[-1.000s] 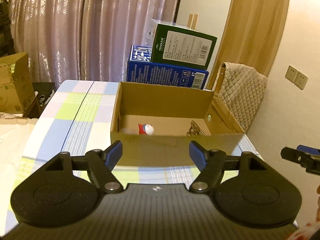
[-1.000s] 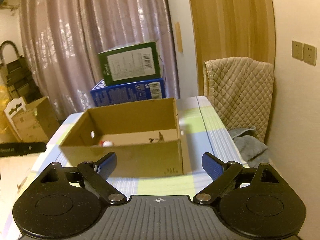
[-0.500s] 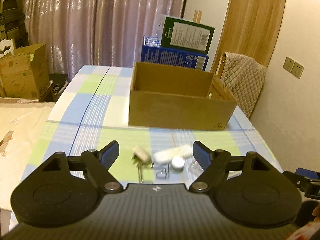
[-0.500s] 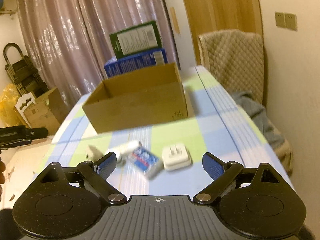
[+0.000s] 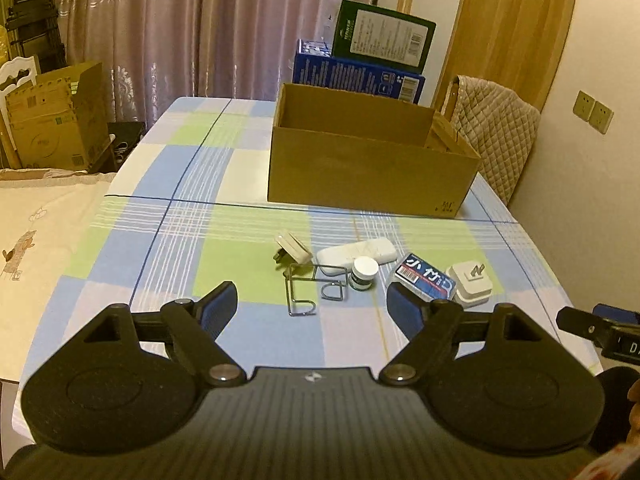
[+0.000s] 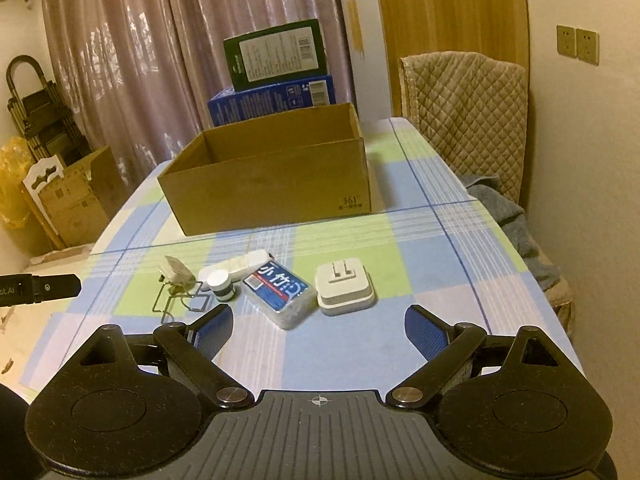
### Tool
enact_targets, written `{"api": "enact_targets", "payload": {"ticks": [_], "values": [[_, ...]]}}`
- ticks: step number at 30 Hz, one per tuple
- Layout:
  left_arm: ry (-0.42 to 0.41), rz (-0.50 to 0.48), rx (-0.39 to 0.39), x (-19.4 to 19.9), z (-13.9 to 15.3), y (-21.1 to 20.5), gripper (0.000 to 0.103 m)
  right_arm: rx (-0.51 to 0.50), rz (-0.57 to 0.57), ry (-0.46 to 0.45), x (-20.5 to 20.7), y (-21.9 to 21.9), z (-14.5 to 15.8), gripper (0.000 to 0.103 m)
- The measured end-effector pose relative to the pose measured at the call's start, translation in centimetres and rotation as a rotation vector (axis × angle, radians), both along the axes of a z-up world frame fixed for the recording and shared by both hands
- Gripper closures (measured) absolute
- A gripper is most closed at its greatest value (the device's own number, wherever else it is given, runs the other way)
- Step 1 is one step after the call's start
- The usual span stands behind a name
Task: Organize rigid objects
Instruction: 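Withdraw both open tools from the box back over the table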
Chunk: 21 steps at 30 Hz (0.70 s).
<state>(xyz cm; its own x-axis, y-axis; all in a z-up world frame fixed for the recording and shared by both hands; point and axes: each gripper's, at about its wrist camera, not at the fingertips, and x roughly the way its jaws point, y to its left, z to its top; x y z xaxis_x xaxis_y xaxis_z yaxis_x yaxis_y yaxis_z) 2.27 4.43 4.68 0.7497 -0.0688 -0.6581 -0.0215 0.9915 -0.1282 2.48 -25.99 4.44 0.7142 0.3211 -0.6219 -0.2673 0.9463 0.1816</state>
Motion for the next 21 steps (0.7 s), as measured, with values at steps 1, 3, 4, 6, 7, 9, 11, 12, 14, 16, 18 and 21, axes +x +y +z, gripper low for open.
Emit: {"api": "enact_targets", "payload": {"ticks": [1,3,4,6,7,9,11,12,14,16,18,21], "values": [[0.003,-0.001,0.004,0.1,-0.2,-0.1,0.024,0.001,-0.001,0.004,0.1,-0.1,-0.1,0.013],[0.007,-0.005,0.004,0.3,-0.6,-0.2,0.024,0.005,-0.004,0.012,0.3,-0.3,-0.4,0.013],[0.009,-0.007,-0.001,0.4,-0.8,-0.3,0.024,0.005,-0.004,0.013,0.4,-0.3,-0.4,0.013],[0.017,-0.01,-0.002,0.7,-1.3,-0.4,0.023,0.003,-0.005,0.016,0.6,-0.4,-0.6,0.013],[0.022,-0.012,0.0,0.8,-1.5,-0.4,0.023,0.003,-0.006,0.017,0.7,-0.5,-0.7,0.013],[0.032,-0.018,0.004,1.1,-2.0,-0.6,0.023,0.002,-0.009,0.024,1.0,-0.5,-1.0,0.013],[0.04,-0.025,0.014,1.6,-2.4,-0.9,0.022,0.001,-0.01,0.03,1.4,-0.6,-1.3,0.013],[0.043,-0.028,0.018,1.8,-2.7,-1.0,0.022,0.001,-0.01,0.033,1.6,-0.6,-1.4,0.013],[0.049,-0.029,0.024,2.3,-3.1,-1.1,0.022,-0.002,-0.004,0.037,1.9,-0.5,-1.6,0.013],[0.057,-0.034,0.023,2.8,-3.6,-1.2,0.022,-0.006,0.002,0.04,2.4,-0.4,-2.0,0.013],[0.064,-0.032,0.029,3.3,-4.0,-1.3,0.022,-0.009,0.002,0.046,2.9,-0.3,-2.3,0.013],[0.074,-0.032,0.027,4.2,-4.6,-1.3,0.021,-0.02,0.005,0.057,4.0,-0.1,-2.9,0.013]]}}
